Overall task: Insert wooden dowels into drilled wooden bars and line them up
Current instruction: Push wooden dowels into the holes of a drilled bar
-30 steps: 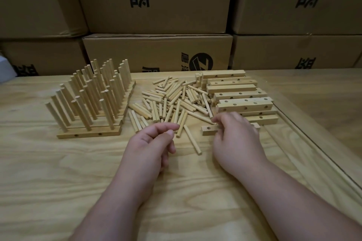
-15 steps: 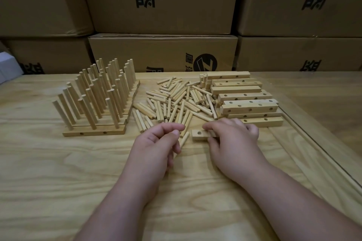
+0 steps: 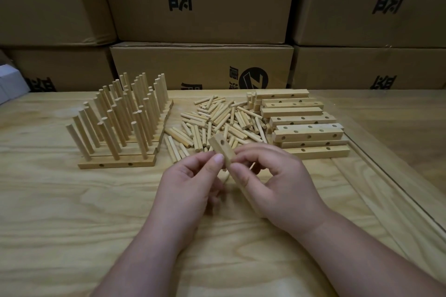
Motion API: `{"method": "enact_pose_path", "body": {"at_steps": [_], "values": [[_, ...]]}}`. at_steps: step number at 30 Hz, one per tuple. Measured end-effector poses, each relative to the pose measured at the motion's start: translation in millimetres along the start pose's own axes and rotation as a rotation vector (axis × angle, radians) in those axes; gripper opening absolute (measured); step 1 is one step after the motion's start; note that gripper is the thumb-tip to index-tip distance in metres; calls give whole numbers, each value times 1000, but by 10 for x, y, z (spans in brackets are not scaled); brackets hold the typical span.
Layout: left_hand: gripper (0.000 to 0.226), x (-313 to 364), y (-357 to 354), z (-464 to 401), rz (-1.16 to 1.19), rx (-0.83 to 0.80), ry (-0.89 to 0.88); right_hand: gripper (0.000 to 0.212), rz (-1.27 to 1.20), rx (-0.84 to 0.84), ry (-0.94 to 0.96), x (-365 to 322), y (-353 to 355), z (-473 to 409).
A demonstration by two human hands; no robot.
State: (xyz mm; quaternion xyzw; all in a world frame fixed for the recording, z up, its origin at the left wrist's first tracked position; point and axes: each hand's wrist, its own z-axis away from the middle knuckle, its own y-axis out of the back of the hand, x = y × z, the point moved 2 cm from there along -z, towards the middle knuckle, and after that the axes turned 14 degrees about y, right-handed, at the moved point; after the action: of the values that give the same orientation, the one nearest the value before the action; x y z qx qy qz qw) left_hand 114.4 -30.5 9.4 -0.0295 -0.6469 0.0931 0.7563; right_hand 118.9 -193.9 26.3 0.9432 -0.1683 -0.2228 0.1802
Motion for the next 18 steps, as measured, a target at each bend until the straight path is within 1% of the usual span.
{"method": "enact_pose_path", "body": {"at_steps": [2,4,7,8,10,11,14,16,18], "values": [[15,-12,23,-28,65,15,11,12,-25,-13,-28,3,-1,6],[18,-17,34,-47,114,13,39,16,-80,-49,-104,16,-12,26],[13,-19,26,-41,121,-18,41,22,-136,-98,-179,35,-40,51],[13,-10,21,-30,116,-26,40,25,-132,-108,-174,39,-45,55],[27,-12,23,-22,106,-23,43,29,-133,-121,-156,42,-47,56],[28,-15,24,-24,112,-15,50,30,-137,-125,-149,42,-49,57],[17,-15,33,-42,168,6,83,30,-113,-130,-149,45,-53,66],[21,-14,50,-73,228,15,100,27,-82,-147,-152,62,-48,71],[25,-9,72,-91,293,9,120,27,-12,-235,-136,77,-60,73]]}}
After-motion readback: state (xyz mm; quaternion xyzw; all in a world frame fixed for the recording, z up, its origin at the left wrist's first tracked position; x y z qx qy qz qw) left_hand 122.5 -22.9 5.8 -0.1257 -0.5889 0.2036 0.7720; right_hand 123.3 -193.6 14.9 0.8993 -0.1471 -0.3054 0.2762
